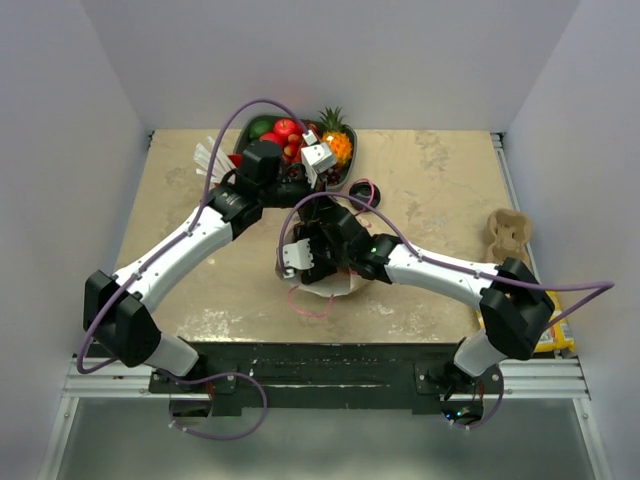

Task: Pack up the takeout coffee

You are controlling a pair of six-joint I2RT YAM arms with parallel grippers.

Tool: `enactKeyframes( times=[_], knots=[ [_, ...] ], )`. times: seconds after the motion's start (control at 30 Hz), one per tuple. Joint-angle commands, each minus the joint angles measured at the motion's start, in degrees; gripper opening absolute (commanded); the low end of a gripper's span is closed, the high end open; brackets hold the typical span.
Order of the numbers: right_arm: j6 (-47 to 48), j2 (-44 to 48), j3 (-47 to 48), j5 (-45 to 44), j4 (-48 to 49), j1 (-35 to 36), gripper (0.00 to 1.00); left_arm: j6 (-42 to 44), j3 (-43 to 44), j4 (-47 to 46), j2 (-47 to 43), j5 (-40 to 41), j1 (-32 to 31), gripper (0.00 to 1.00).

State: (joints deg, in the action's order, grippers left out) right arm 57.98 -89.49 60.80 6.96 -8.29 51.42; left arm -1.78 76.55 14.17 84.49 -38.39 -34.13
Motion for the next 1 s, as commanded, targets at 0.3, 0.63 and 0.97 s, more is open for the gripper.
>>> enactKeyframes(
  times=[0.3,0.63,0.97],
  knots=[
    [-21.2,0.6,0.5,3.0,-3.7,-2.2,0.63,-2.7,4.7,-2.0,-0.5,-4.0,-0.2,0.0],
    [-38.1,-0.3,3.4,4.3,-6.2,-3.8,0.61,-0.7,4.0,-2.1,-0.7,-3.1,-0.3,0.0],
    [-52.6,-6.7,2.0,10.9,-9.9,-10.0,0.6,-2.3,4.6,-2.9,1.1,-2.2,-0.3,0.34]
  ],
)
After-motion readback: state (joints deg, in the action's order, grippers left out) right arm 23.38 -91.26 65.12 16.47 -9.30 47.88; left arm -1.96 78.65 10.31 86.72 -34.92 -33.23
